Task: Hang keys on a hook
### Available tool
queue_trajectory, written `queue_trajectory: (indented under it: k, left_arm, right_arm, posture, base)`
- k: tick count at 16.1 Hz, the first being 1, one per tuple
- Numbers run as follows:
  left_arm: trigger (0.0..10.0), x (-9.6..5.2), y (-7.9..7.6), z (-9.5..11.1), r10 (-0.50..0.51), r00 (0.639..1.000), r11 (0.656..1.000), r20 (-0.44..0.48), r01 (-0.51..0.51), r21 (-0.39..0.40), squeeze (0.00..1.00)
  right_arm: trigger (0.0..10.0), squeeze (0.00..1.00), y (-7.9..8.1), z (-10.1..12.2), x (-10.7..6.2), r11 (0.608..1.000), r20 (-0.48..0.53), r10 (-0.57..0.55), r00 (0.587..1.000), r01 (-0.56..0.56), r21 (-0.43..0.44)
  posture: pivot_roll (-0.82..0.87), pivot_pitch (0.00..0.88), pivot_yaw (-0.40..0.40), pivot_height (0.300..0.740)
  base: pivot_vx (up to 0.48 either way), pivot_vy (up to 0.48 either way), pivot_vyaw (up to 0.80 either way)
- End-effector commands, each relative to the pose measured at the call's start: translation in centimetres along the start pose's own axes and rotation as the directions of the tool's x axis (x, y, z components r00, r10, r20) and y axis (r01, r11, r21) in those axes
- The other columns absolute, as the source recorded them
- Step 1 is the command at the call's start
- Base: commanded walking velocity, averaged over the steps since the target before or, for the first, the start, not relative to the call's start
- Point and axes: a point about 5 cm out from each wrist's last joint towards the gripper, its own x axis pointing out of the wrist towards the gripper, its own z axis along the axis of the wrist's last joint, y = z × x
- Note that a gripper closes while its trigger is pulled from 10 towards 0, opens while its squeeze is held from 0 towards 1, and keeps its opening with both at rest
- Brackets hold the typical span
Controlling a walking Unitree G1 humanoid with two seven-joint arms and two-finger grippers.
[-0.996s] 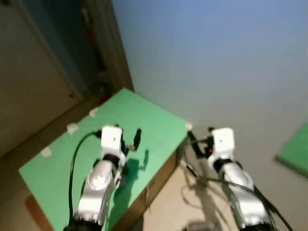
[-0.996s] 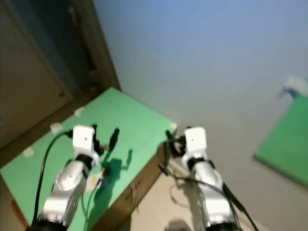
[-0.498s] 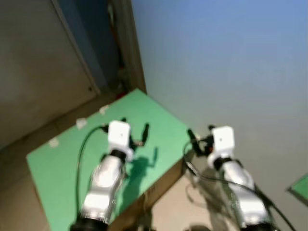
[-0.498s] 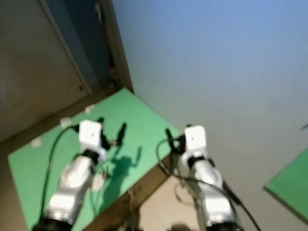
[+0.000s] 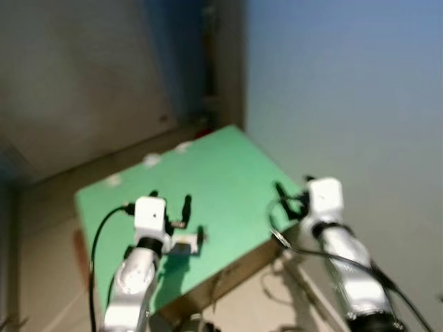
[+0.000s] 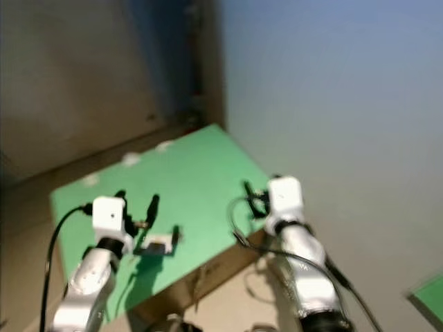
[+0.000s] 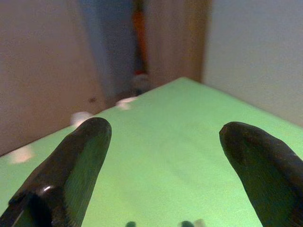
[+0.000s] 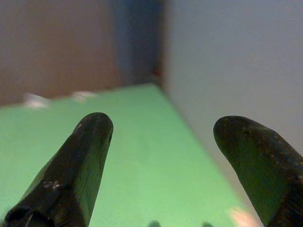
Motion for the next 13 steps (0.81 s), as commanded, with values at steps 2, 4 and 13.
queue_trajectory:
  k: [2,4,13]
  left_arm:
    - [10.0,1.4,0.0,1.5,0.002,0.999,1.0,0.045,-0.002,-0.006,0.0]
    - [10.0,1.8,0.5,1.5,0.014,0.999,1.0,0.039,-0.013,-0.01,0.0]
    - [10.0,3.1,0.9,1.8,-0.02,1.0,0.999,0.018,0.019,0.048,0.0]
  right_arm:
    - [10.0,0.03,0.3,-0.3,0.1,1.0,-0.016,0.021,1.0,-0.021,-0.009]
    - [10.0,0.03,0.4,-0.3,0.3,0.999,-0.021,0.029,0.999,-0.03,-0.013]
    - [10.0,0.0,0.8,-0.8,0.2,0.999,-0.039,0.036,0.999,-0.037,-0.016]
  posture:
    - [-0.2,0.02,0.112,0.72]
    - [-0.21,0.024,0.113,0.72]
    - [-0.21,0.03,0.12,0.72]
  base:
    - [0.0,0.0,0.8]
    - [0.0,0.0,0.8]
    - [0.0,0.0,0.44]
